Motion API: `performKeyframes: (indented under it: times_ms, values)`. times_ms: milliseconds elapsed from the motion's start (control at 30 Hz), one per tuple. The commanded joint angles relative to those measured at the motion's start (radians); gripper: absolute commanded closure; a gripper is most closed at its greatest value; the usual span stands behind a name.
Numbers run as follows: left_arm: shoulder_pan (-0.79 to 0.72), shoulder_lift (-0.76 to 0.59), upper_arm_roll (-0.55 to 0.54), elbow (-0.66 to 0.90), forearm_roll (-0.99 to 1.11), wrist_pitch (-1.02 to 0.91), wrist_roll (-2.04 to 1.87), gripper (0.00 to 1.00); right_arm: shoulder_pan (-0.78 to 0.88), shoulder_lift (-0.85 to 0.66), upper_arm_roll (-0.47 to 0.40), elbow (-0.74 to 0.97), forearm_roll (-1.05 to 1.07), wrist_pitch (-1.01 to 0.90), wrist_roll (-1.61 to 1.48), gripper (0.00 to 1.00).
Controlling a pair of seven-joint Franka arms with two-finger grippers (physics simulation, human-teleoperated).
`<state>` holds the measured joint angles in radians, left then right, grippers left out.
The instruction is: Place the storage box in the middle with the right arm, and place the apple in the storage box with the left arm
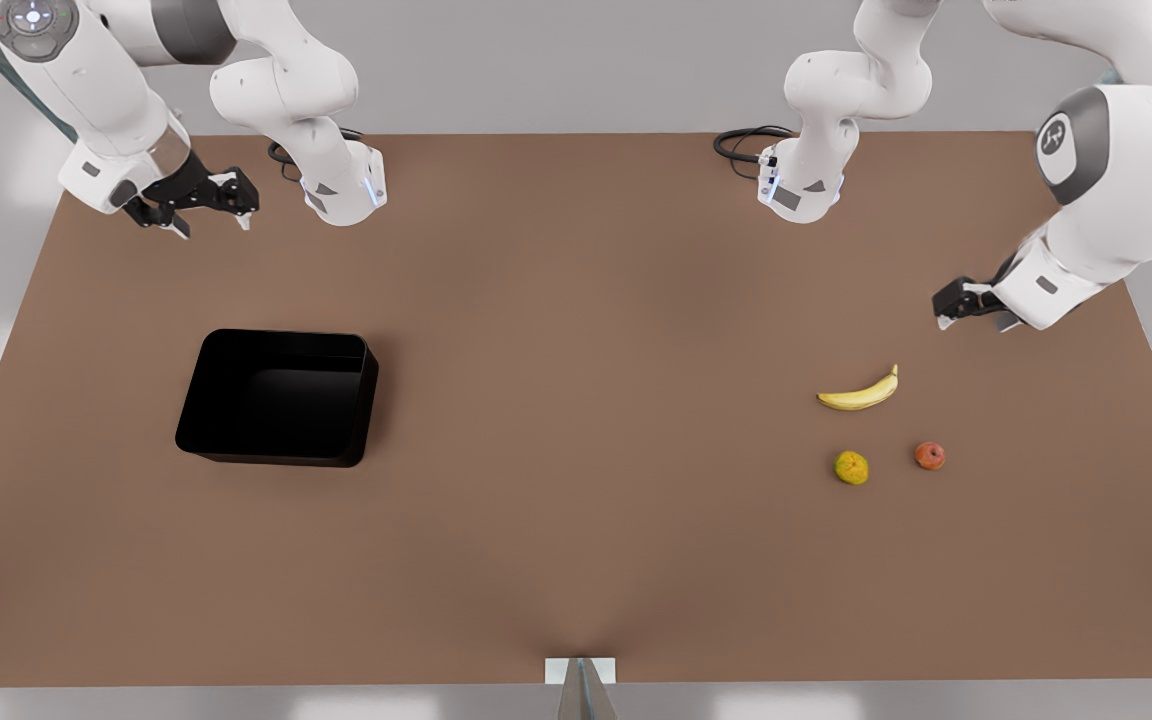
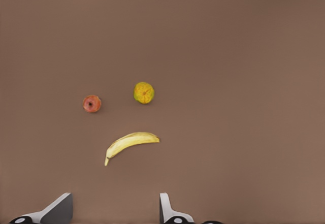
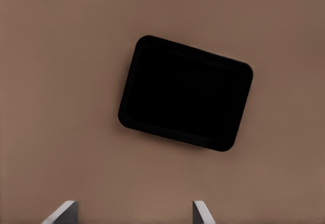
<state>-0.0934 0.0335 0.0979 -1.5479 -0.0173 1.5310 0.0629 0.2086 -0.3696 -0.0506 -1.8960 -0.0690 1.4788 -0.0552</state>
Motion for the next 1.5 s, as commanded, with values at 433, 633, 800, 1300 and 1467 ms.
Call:
performKeyframes:
  times_ms: [433,633,800,1300,1467]
  values:
    - [0.173,0.304,0.094,-0.083,-0.605,0.109,-0.88,0.0,-0.282,0.376,-0.037,-0.077,0.021,0.261,-0.014,0.0]
    - [0.273,0.52,0.157,-0.181,-0.96,0.235,-0.87,0.0,-0.439,0.486,-0.037,-0.213,0.023,0.523,-0.1,0.0]
    - [0.417,0.661,0.154,-0.023,-1.055,0.181,-0.844,0.0,-0.471,0.584,-0.037,-0.212,0.043,0.604,-0.1,0.0]
    - [0.466,0.898,0.125,-0.034,-1.34,0.149,-0.676,0.0,-0.571,0.718,-0.032,-0.287,0.121,0.798,-0.218,0.0]
    - [0.478,0.908,0.115,-0.04,-1.389,0.147,-0.664,0.0,-0.574,0.767,-0.029,-0.288,0.152,0.808,-0.282,0.0]
